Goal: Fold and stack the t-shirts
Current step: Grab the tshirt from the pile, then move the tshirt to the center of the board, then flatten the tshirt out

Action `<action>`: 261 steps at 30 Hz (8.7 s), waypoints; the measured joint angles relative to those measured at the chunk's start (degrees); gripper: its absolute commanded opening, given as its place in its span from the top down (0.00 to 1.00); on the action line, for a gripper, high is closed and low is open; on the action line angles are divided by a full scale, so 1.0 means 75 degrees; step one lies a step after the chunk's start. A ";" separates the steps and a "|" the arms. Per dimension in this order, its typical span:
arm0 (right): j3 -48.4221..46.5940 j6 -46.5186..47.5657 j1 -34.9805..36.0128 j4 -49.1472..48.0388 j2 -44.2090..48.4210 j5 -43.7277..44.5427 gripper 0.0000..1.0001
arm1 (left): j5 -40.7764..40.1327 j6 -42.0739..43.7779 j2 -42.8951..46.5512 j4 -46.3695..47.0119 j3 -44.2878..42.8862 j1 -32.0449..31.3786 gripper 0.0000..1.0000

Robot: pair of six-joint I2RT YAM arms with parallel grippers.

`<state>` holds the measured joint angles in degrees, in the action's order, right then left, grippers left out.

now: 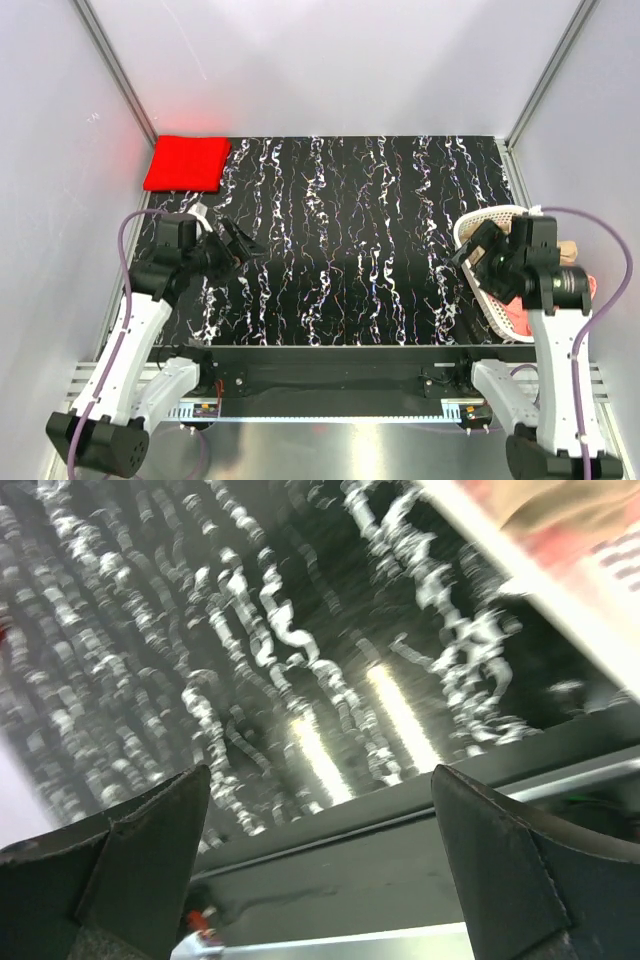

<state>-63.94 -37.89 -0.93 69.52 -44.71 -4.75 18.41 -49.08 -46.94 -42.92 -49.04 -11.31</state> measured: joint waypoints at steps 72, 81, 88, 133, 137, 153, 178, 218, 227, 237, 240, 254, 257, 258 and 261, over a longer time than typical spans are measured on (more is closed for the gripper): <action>-0.6123 -0.1070 0.2296 -0.3800 -0.3529 -0.2719 1.00 | 0.0854 0.2232 0.0752 -0.2101 -0.2302 0.0029 0.36; -1.0459 -0.2608 0.2465 -0.6283 -0.6047 -0.3325 1.00 | 0.0679 0.2031 0.0796 -0.2279 -0.2343 0.0029 0.34; -1.0631 -0.4316 0.2530 -0.9017 -0.5869 -0.3587 1.00 | 0.0440 0.1988 0.1017 -0.2503 -0.2573 0.0029 0.24; -0.2063 0.2346 0.4366 -0.3322 -0.7630 -0.1714 0.27 | -0.0405 0.0396 -0.3008 -0.0306 0.0463 -0.3357 0.16; -0.2130 0.2492 0.4401 -0.3386 -0.7950 -0.1719 0.30 | -0.0326 0.0268 -0.3480 0.0108 0.0784 -0.3357 0.16; -0.3354 0.2439 0.4430 -0.2897 -0.8548 -0.1886 1.00 | -0.0519 0.0778 -0.3649 -0.0023 0.0052 -0.2031 1.00; -0.6548 0.0755 0.1941 -0.3241 -0.6219 -0.2375 1.00 | -0.3552 0.2908 -0.2541 -0.3159 -0.5863 0.1035 1.00; -0.3287 0.1641 0.3413 -0.2702 -0.8854 0.0058 0.42 | -0.1743 0.1125 -0.5429 -0.1620 -0.0423 0.0912 0.40; -0.3561 0.1743 0.3386 -0.2996 -0.9830 0.0568 0.43 | -0.2410 0.1029 -0.7635 -0.1705 -0.2177 0.0874 0.39; -0.6738 0.1399 0.3086 -0.2993 -1.2132 0.0402 0.43 | -0.2206 0.1839 -1.0430 -0.3465 -0.6021 0.1297 0.38; -0.8134 0.1218 0.2766 -0.2943 -1.2954 0.0187 0.41 | -0.2273 0.1985 -1.1240 -0.3535 -0.7644 0.1530 0.37; -0.7930 0.1547 0.2401 -0.1859 -1.1336 0.0475 0.22 | -0.2926 0.2495 -0.7769 -0.1824 -0.5983 0.0968 0.27; -0.5502 0.1667 0.2515 -0.1950 -0.9139 0.0536 0.26 | -0.2824 0.2480 -0.6065 -0.1478 -0.4167 0.0420 0.29; -0.4663 0.1676 0.2538 -0.1941 -0.8355 0.0498 0.30 | -0.2719 0.2445 -0.5455 -0.1390 -0.3500 0.0143 0.29; -0.2299 0.1658 0.2562 -0.2028 -0.6301 0.0251 0.35 | -0.2361 0.2238 -0.4465 -0.1259 -0.2226 -0.0411 0.31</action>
<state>-81.19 -25.45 18.28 54.30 -91.96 -2.87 0.71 -32.29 -80.42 -52.36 -65.73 -14.39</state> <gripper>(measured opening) 0.680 0.699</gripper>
